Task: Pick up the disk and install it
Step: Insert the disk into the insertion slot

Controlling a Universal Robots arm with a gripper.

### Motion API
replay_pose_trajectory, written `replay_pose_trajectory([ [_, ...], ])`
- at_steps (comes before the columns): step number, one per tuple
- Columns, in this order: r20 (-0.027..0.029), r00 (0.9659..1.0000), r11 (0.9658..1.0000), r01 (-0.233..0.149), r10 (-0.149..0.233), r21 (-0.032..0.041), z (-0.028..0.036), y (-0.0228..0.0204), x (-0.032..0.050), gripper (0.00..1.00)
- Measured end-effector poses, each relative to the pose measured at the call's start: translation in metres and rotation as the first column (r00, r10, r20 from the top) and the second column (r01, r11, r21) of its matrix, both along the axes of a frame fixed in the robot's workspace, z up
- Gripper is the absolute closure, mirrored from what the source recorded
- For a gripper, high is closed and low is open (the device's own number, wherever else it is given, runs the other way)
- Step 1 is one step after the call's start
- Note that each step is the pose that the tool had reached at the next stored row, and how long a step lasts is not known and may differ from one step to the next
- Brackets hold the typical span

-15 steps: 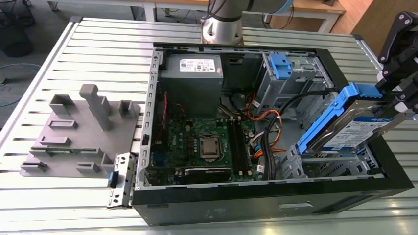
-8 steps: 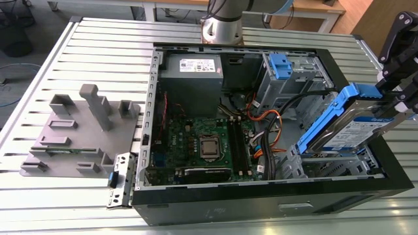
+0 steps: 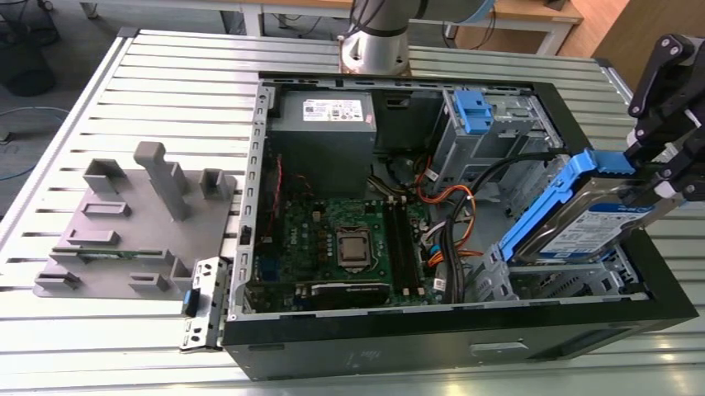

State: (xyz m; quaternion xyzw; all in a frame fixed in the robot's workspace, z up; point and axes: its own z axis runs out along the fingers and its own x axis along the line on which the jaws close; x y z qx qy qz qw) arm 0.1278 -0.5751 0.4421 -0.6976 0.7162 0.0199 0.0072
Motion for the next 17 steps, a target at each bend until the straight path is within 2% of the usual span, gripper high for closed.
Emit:
replay_pose_trajectory([
  [17,0.0000,1.0000,1.0000,-0.001,0.001,-0.0003,-0.0311,0.0000,0.0000,0.65],
])
